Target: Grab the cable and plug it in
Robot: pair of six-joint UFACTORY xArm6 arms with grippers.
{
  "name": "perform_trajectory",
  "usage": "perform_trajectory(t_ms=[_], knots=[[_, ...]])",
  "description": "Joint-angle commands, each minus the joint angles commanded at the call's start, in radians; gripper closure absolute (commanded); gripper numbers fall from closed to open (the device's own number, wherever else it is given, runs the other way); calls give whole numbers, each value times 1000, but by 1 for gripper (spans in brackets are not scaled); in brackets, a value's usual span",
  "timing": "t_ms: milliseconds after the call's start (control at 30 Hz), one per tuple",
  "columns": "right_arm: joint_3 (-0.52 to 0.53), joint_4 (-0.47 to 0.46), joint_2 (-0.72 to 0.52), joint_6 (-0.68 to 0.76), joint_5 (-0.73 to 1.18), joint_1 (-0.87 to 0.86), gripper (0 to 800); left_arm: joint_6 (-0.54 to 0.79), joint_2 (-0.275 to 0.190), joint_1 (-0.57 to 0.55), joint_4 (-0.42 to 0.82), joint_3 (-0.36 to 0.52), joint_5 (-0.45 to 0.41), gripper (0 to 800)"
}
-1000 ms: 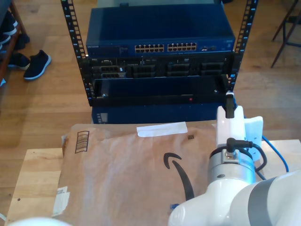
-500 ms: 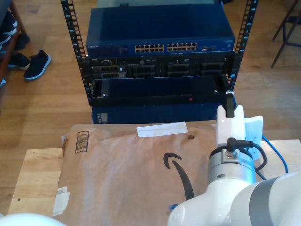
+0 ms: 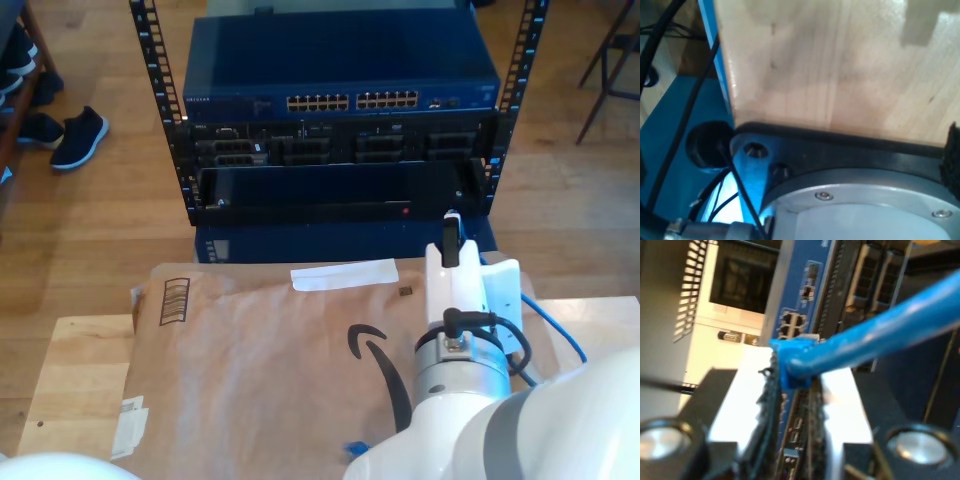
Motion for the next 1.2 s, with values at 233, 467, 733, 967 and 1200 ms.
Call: perform_trajectory(t_ms=[233,467,733,967,1200], knots=[[-2,-5,-3,-3,0,5,800,0,0,0,0,0,0,0],[-6,-6,-21,-21,3,23,800,0,0,2,0,0,0,0],[8,-14,5,-32,5,72,800,0,0,0,0,0,0,0],[58,-12,-52,-41,86,71,800,0,0,0,0,0,0,0],[64,-15,-55,-35,89,69,800,0,0,0,0,0,0,0]])
